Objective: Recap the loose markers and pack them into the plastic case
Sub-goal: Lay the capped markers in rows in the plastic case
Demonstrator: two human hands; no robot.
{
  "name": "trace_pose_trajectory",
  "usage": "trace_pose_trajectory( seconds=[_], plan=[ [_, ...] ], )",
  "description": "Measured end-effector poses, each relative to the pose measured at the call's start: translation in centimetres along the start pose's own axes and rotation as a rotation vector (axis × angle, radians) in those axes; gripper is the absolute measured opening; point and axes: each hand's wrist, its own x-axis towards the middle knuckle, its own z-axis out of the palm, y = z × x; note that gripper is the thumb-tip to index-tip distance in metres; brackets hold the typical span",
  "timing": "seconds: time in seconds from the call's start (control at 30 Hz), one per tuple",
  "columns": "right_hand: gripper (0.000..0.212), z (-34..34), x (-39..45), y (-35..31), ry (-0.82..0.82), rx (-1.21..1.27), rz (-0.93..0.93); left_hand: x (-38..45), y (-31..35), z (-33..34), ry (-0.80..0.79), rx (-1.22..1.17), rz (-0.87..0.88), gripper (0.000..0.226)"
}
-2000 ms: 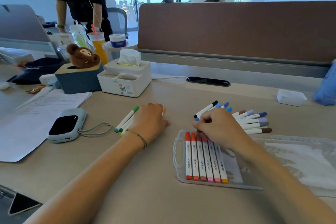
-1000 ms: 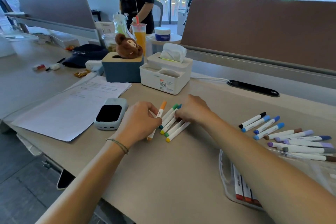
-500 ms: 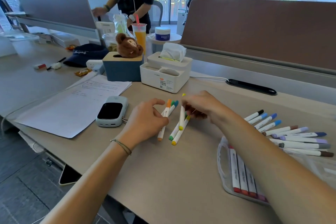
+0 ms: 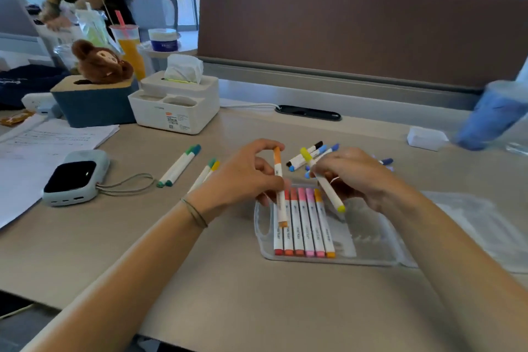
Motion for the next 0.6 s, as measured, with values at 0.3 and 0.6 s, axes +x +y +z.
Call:
trace_pose_trajectory(
  seconds=[0.3, 0.6],
  plan=[
    [0.017, -3.6, -1.1, 4.4, 0.043, 0.007, 0.056, 3.7, 0.4, 6.9, -0.109, 0.245, 0.037, 0.064],
    [0.013, -3.4, -1.4, 5.5, -0.008, 0.017, 0.023, 3.2, -0.1, 9.2, -0.053, 0.488, 0.108, 0.072]
  ],
)
